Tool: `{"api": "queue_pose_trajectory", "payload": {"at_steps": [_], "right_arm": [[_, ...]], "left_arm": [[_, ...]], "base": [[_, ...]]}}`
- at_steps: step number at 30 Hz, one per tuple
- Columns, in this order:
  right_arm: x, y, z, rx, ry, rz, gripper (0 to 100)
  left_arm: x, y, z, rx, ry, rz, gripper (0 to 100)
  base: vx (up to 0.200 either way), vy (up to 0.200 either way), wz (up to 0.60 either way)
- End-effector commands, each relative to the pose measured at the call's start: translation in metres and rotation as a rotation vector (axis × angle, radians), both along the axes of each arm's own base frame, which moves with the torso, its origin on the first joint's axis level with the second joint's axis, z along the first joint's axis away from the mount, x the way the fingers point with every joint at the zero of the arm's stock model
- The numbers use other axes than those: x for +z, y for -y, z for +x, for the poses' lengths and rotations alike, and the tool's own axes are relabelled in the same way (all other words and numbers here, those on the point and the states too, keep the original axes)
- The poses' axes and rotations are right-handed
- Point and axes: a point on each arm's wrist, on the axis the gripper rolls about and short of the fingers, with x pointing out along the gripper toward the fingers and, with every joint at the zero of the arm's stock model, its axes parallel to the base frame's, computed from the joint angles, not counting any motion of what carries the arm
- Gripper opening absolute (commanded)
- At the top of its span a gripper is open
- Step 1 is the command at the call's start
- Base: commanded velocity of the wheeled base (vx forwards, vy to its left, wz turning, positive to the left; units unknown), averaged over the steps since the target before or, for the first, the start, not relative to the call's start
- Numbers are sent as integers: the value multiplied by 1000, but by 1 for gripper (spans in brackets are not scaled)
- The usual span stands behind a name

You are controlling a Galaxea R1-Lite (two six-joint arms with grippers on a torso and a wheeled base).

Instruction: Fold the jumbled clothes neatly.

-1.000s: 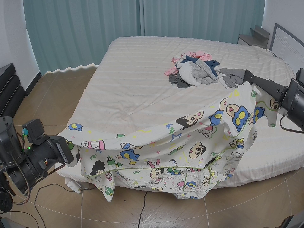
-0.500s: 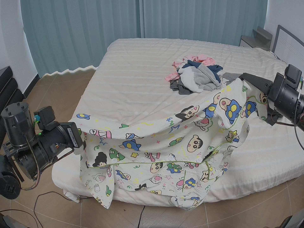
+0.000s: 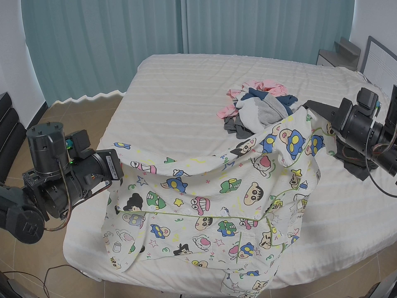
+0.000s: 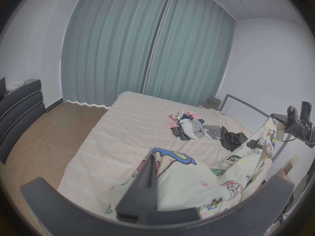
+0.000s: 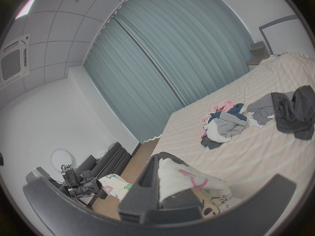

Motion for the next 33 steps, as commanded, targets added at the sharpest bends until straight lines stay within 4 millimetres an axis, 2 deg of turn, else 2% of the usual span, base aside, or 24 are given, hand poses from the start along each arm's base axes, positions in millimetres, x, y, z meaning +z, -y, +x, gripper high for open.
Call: {"api": "queue_pose_trajectory", "payload": {"at_steps": [1, 8, 16, 23, 29, 33], "right_arm": [[-15, -6, 17, -4, -42, -16, 0], [-28, -9, 26, -4, -77, -30, 0], [-39, -13, 35, -8, -114, -45, 0], [-42, -13, 36, -10, -125, -48, 0], [-47, -13, 39, -11, -138, -55, 0], [-58, -13, 47, -22, -172, -69, 0]], "left_arm": [[-11, 6, 17, 3, -36, 15, 0], [-22, 11, 26, 2, -70, 31, 0], [-30, 14, 33, 7, -95, 38, 0], [-38, 15, 39, 12, -77, 29, 0], [-46, 16, 46, 18, -70, 32, 0], [-55, 18, 52, 18, -74, 34, 0]], "base": [[200, 0, 0], [200, 0, 0], [0, 0, 0], [0, 0, 0], [200, 0, 0], [0, 0, 0]]}}
